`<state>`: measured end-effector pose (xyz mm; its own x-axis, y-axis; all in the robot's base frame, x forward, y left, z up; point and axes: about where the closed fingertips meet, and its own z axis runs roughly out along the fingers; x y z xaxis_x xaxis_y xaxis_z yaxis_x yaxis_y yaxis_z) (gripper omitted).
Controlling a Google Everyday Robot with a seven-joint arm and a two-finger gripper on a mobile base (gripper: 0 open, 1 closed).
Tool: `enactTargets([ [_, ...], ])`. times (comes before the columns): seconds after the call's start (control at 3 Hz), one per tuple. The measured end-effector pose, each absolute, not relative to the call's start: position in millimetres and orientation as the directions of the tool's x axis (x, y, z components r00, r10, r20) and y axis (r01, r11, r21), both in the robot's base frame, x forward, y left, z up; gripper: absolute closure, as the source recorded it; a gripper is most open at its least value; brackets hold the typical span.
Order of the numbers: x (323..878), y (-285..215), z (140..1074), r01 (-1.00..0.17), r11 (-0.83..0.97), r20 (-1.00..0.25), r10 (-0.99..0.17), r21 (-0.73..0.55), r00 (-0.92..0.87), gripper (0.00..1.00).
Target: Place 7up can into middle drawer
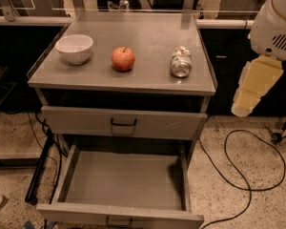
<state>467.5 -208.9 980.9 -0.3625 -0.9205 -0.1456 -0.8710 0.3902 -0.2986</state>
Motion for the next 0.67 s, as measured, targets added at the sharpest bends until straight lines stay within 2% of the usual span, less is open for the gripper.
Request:
enactTargets([
  [0.67, 519, -225, 953, -0.79, 0.516, -0.099, -0.851, -0.331, -0.515, 0.0],
])
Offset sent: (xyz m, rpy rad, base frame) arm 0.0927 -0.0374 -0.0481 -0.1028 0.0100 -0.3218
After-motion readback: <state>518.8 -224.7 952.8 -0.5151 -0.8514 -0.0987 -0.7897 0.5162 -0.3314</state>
